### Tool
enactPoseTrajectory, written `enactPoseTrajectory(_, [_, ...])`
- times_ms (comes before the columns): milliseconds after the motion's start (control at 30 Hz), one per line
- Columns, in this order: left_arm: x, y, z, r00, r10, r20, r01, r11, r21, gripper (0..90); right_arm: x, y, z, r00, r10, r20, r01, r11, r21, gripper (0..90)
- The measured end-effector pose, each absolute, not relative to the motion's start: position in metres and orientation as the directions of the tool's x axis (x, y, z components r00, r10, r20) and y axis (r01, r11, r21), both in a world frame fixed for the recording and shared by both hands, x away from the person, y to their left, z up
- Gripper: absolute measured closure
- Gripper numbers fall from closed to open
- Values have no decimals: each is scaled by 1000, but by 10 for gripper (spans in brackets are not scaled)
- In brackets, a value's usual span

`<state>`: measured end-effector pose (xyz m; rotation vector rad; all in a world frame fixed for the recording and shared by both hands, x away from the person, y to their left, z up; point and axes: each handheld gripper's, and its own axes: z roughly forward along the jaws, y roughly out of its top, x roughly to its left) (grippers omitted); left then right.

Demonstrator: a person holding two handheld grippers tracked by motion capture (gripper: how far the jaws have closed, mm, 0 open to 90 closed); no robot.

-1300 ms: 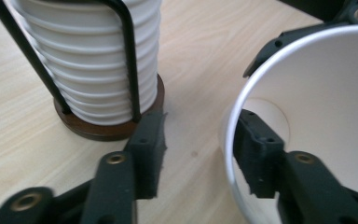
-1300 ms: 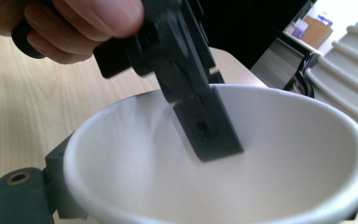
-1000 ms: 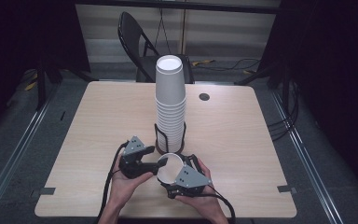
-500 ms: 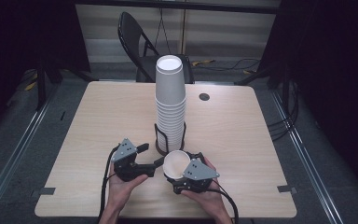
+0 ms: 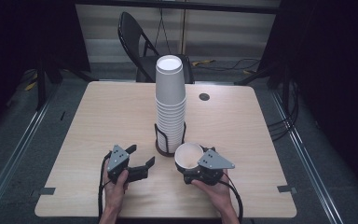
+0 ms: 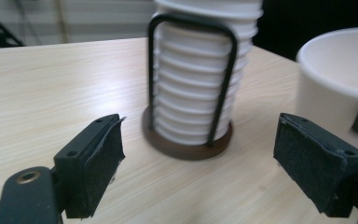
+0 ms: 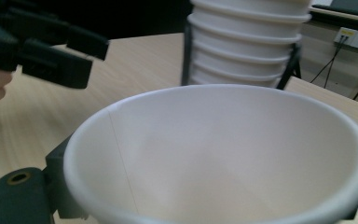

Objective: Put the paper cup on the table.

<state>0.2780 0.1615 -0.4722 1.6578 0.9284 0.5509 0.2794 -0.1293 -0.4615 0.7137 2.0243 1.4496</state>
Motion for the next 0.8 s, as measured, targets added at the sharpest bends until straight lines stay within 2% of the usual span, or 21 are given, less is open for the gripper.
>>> enactPoseTrajectory(300, [273,166,-487,564,822,-72,261,-95,961,156,300,-151,-446,-631,774,-58,141,188,972,122])
enactPoseTrajectory(467, [274,170,-492,559,823,-104,278,-67,958,156,315,-160,-440,-602,798,-38,155,163,974,122])
enactPoseTrajectory(800, [269,166,-495,561,826,-65,229,-80,970,155,354,-174,-436,-533,846,35,207,90,974,120])
